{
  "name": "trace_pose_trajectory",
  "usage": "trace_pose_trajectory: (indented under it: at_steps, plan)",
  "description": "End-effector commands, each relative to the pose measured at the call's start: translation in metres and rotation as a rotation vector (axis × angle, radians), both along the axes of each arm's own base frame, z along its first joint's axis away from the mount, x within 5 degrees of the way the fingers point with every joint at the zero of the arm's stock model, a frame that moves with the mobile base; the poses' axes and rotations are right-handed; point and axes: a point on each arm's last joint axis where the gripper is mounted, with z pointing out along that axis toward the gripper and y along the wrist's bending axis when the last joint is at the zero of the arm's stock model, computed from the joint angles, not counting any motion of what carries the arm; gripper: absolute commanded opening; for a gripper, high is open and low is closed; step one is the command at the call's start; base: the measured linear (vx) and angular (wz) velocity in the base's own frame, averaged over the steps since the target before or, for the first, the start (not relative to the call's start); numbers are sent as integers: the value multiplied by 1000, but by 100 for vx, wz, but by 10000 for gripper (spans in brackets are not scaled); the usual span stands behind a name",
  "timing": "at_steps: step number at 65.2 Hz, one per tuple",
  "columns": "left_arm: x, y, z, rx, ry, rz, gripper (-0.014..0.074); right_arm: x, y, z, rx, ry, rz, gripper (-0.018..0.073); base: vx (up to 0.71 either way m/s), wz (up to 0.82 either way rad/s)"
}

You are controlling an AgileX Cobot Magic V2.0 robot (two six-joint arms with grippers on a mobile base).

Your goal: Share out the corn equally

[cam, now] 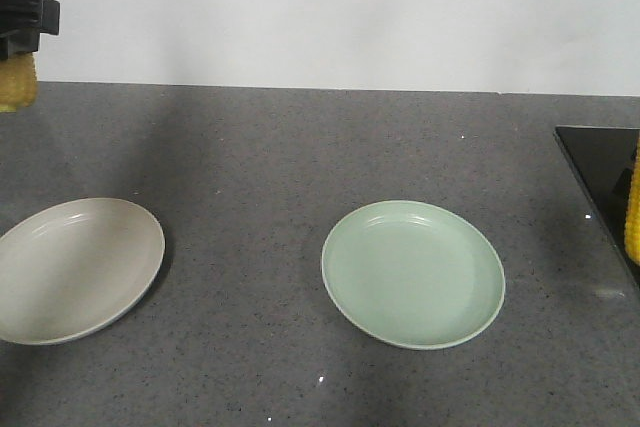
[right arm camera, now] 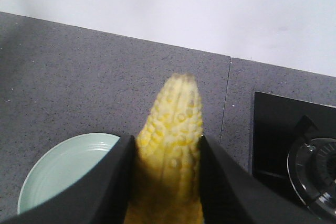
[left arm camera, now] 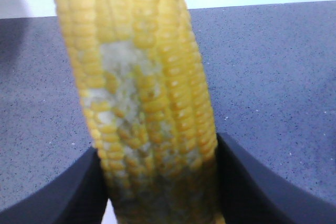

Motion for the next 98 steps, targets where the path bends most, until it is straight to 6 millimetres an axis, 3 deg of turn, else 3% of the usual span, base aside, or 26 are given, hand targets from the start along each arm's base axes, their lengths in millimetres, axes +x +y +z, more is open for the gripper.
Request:
trace_pose_trajectory:
  at_steps: [1, 98]
  plan:
    - [-6, 3, 17, -20, -107, -5, 128, -3, -2, 15, 8, -107, -5, 98, 4, 0]
    - [-6, 3, 17, -20, -107, -5, 128, -3, -2, 15, 8, -107, -5, 98, 1, 0]
